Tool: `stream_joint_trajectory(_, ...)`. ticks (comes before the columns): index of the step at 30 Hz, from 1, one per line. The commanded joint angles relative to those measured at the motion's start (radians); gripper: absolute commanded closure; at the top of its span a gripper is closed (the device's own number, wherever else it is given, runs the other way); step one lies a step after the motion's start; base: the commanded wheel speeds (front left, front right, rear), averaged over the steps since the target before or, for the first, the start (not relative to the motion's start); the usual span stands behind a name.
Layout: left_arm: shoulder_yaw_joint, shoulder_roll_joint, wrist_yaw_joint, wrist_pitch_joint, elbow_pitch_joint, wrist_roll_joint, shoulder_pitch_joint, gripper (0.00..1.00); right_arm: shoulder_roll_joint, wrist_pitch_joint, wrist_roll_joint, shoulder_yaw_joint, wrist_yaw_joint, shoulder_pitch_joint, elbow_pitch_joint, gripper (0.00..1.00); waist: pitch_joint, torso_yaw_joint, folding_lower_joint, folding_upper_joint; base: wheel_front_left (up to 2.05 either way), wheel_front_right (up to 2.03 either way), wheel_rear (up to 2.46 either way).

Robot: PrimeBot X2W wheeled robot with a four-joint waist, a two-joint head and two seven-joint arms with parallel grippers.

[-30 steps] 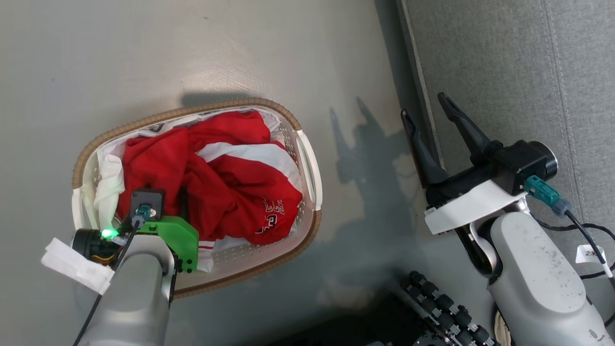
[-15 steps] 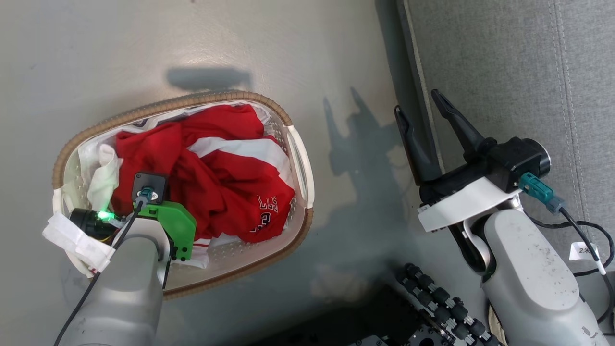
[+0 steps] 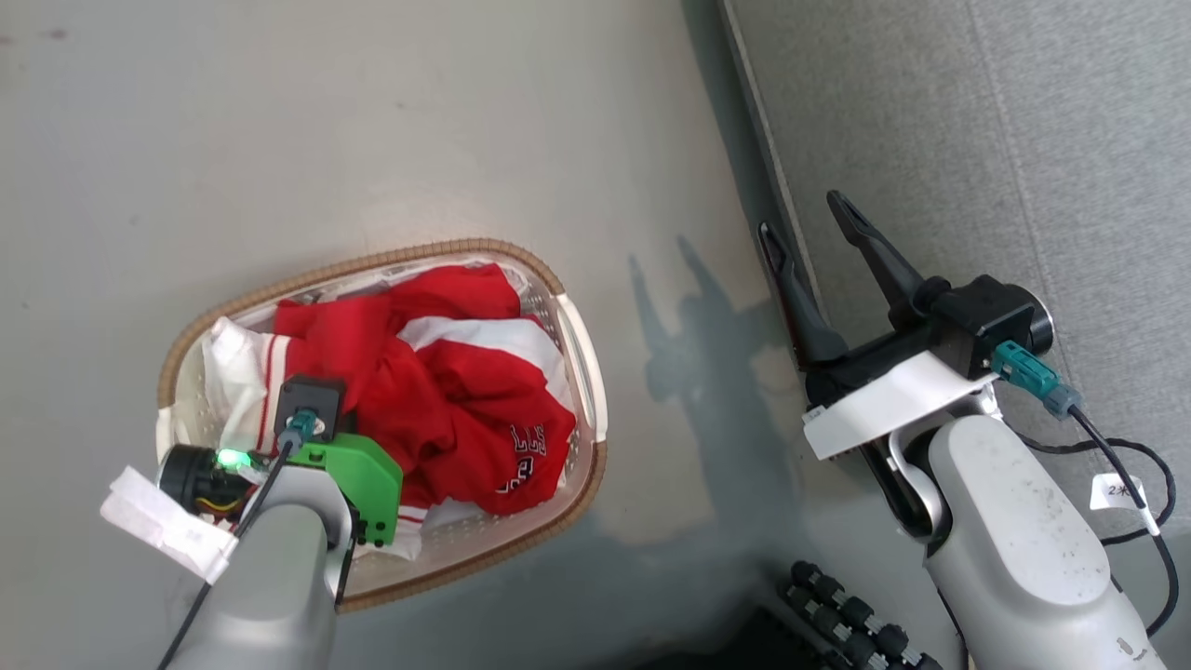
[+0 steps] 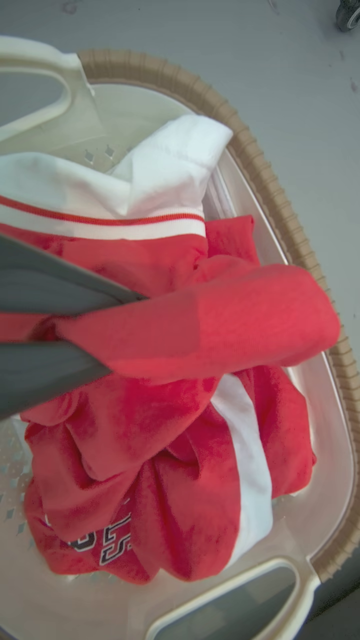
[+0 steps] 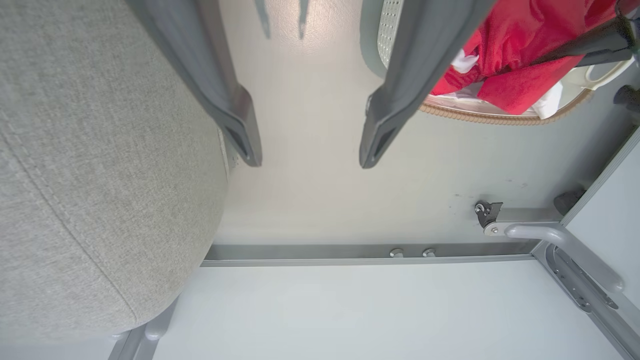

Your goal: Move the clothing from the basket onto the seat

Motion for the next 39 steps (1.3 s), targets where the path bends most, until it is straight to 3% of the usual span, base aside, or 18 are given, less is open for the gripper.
stream_joint_trajectory(1,-0.003,0.000,-0.008,0.000,-0.017,-0.006,0.033,1.00,-0.001,-0.002,0.009,-0.006,-0.001,0.024,0.007,0.00,-0.090,0.001,-0.0001,0.0000,0.00,0.00,0.00)
stream_joint_trajectory(24,-0.055,-0.036,-0.067,0.000,-0.497,-0.096,0.344,1.00,-0.031,-0.002,0.005,-0.057,-0.001,0.225,0.043,0.00,-0.488,0.108,-0.0001,0.0000,0.00,0.00,0.00)
stream_joint_trajectory(39,-0.111,-0.035,-0.043,0.000,-0.820,-0.190,0.337,1.00,-0.051,-0.002,-0.008,-0.004,-0.001,0.346,0.068,0.00,-0.656,0.147,-0.0001,0.0000,0.00,0.00,0.00)
